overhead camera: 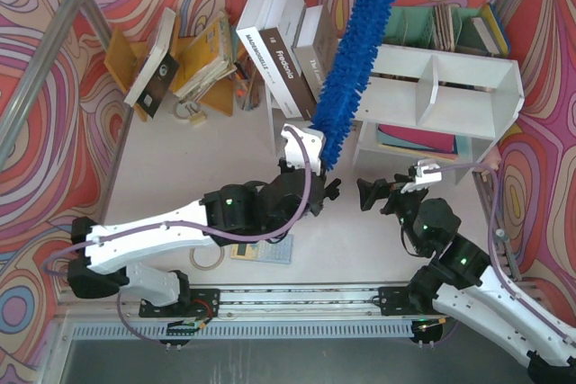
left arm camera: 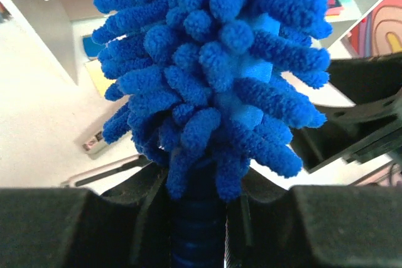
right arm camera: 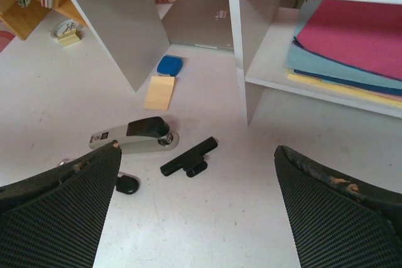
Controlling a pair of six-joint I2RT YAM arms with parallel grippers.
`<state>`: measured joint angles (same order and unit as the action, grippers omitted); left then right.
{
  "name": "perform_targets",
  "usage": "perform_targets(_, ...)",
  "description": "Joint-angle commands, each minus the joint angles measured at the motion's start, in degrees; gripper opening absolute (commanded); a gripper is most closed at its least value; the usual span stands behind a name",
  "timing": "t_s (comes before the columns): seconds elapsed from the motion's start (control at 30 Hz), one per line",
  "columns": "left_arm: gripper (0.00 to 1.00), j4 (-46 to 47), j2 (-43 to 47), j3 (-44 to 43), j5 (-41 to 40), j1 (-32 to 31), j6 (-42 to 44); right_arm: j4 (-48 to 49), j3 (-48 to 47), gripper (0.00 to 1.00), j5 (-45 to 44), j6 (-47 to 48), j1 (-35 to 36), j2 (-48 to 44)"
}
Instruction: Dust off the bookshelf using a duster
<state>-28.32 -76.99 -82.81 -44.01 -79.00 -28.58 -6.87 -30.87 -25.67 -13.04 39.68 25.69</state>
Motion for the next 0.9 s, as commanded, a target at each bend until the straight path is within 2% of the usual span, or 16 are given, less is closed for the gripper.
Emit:
perform_targets(0.0,0.0,-1.7,-3.0,-5.0,-3.7,-0.7,-8.1,6.5,3.5,0.94,-0.2,-0.5,-0.1,-3.1)
perform_targets(0.1,0.0,0.1,-3.5,-3.9,-3.8,-0.8,-9.4,8.3,3.2,0.94,3.9,0.0,-0.1,-2.8)
perform_targets(0.23,0.0,-0.4,-3.4,-3.6,-2.3,-0.7,-9.2,2.5,-8.8,0.96,7.5,-1.7,-0.1,3.2)
perform_targets(0.4,0.0,0.8,-1.3,0.3,-1.8,-0.7,-8.6,-9.6,-22.9,0.96,6.0,-0.1,-0.2,12.4)
perform_targets(0.67,0.0,1.1,1.1,2.3,-1.7,-0.7,-6.7,-10.9,-24.9,0.99,3.5,3.0,-0.2,7.4)
perform_targets(0.87,0.0,2.3,1.2,3.0,-1.9,-0.7,-5.6,-18.8,-34.7,0.99,5.0,6.0,-0.1,13.9)
